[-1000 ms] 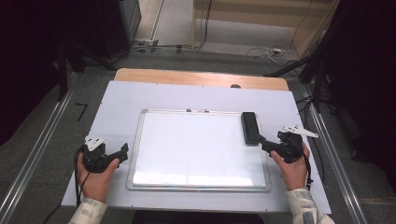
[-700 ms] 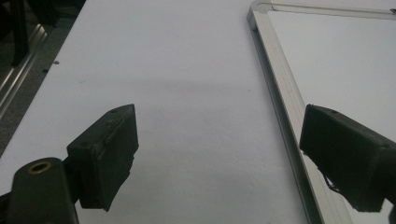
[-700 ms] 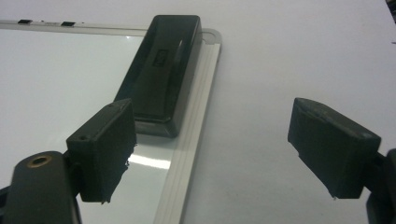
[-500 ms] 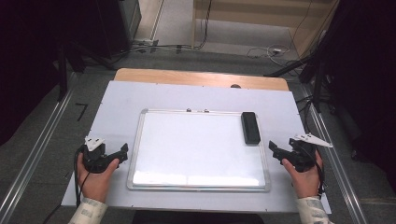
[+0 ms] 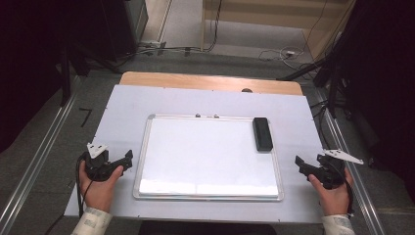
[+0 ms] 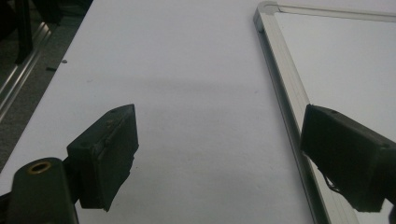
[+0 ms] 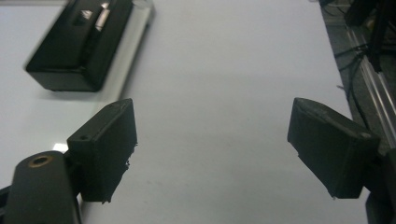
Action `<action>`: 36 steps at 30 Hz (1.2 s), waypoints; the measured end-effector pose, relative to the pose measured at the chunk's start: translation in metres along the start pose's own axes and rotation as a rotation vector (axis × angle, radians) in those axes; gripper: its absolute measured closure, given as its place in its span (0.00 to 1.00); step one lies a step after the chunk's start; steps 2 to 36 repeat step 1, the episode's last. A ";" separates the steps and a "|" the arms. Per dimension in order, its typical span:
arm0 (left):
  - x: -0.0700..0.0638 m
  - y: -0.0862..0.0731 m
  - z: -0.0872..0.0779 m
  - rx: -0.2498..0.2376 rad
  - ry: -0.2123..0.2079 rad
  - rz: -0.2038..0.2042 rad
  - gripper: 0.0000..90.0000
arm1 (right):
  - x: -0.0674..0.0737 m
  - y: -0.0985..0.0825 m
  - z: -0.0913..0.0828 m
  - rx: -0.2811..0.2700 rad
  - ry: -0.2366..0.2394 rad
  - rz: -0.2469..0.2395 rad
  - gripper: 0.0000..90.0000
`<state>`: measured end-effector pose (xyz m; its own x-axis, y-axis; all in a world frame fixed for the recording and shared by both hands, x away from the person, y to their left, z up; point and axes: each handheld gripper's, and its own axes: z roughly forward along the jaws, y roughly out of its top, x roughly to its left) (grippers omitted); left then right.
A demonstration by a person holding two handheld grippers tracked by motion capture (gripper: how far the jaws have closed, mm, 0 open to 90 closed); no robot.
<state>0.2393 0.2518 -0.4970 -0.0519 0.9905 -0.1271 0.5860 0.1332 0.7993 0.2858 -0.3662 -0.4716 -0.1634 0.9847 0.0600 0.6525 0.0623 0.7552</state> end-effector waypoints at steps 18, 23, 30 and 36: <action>0.000 0.000 0.000 0.000 -0.001 -0.001 0.14 | -0.003 -0.002 0.002 0.009 -0.007 0.003 0.16; 0.000 0.000 0.000 0.000 -0.001 -0.001 0.14 | -0.003 -0.002 0.002 0.009 -0.007 0.003 0.16; 0.000 0.000 0.000 0.000 -0.001 -0.001 0.14 | -0.003 -0.002 0.002 0.009 -0.007 0.003 0.16; 0.000 0.000 0.000 0.000 -0.001 -0.001 0.14 | -0.003 -0.002 0.002 0.009 -0.007 0.003 0.16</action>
